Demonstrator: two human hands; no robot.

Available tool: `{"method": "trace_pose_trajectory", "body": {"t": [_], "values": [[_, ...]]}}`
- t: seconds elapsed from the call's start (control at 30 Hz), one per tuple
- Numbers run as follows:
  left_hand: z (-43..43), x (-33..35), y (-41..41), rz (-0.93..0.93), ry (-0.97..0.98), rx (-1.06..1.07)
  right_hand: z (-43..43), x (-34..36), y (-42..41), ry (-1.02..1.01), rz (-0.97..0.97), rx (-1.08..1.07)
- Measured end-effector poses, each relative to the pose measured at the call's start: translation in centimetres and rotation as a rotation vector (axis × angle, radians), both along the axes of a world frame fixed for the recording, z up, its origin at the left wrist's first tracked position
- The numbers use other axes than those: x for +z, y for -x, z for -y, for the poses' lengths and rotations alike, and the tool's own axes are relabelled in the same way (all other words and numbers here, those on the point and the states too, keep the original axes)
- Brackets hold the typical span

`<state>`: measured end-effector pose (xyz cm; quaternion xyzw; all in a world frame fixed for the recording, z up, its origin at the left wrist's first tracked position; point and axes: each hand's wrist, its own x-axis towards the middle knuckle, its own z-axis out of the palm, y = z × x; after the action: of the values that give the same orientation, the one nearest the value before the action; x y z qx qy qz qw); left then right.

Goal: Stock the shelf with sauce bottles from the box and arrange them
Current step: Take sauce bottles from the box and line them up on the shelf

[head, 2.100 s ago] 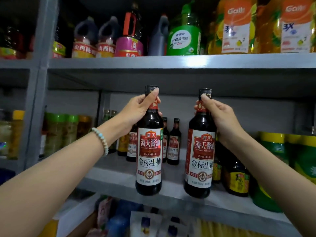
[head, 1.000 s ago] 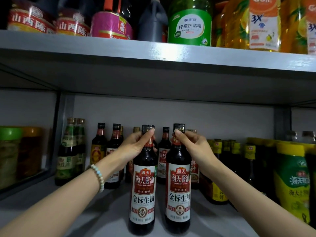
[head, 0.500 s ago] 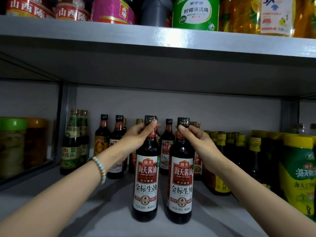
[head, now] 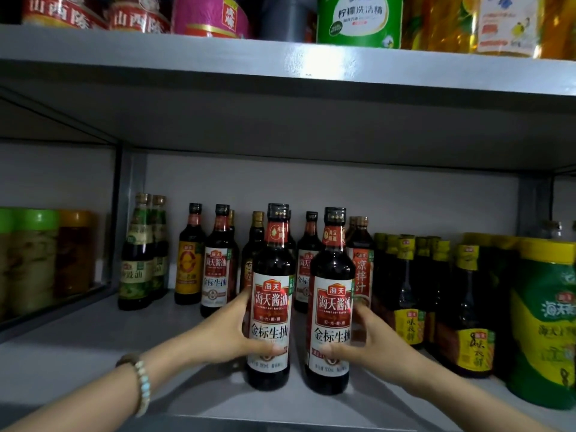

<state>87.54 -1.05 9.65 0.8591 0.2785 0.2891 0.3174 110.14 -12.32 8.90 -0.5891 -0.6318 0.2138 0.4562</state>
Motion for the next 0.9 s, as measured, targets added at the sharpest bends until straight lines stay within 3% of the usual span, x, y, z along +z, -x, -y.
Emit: {"method": "trace_pose_trajectory", "body": {"t": [0.37,0.9], "values": [[-5.0,0.6,-4.2,0.0,-0.048,-0.012,-6.7,0.6,-2.0,0.04,-0.003,-0.084],[-13.5,-0.6,-8.7,0.14,0.048,0.115,-16.4,-0.3,-6.6,-0.015,-0.074,-0.06]]}}
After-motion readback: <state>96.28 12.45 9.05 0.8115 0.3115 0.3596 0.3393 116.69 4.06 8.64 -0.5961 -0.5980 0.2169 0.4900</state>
